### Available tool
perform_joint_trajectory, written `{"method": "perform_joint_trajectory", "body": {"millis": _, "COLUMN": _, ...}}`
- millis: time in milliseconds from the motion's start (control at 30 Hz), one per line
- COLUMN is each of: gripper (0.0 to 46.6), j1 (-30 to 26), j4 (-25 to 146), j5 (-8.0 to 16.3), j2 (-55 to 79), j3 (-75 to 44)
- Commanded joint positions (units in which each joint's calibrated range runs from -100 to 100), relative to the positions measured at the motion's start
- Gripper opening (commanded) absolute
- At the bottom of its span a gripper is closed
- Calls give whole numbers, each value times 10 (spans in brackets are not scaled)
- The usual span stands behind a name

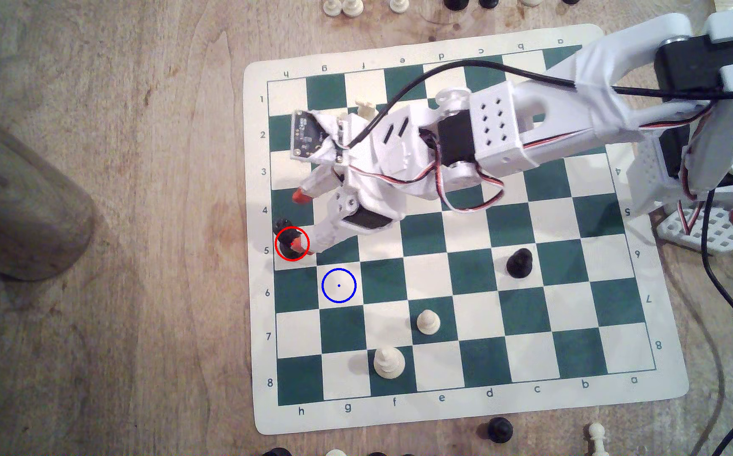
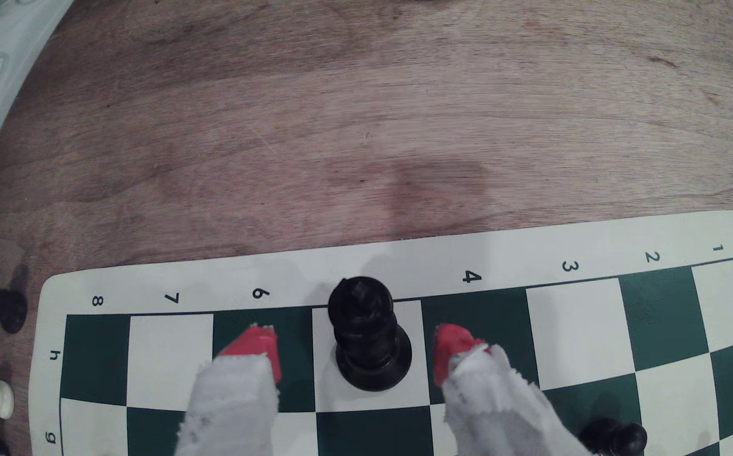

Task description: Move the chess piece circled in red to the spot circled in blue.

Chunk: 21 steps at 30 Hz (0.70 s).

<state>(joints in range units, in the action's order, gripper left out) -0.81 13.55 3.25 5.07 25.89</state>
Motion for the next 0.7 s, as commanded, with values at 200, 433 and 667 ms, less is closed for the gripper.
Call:
{"method": "perform_joint_trajectory", "body": {"millis": 200, "gripper": 192, "j1": -7, "j4": -2, "j5": 3, "j2": 19, "j3": -85}}
{"method": "perform_joint_trajectory", "body": {"millis": 433, "gripper": 189, "j1": -10, "j4": -4, "j5": 4, "j2": 46, "j3": -109}}
{"method": "perform_joint_trajectory", "body": {"millis": 667, "gripper": 181, "j1": -8, "j4": -11, "j5": 4, "j2": 65, "j3": -127}}
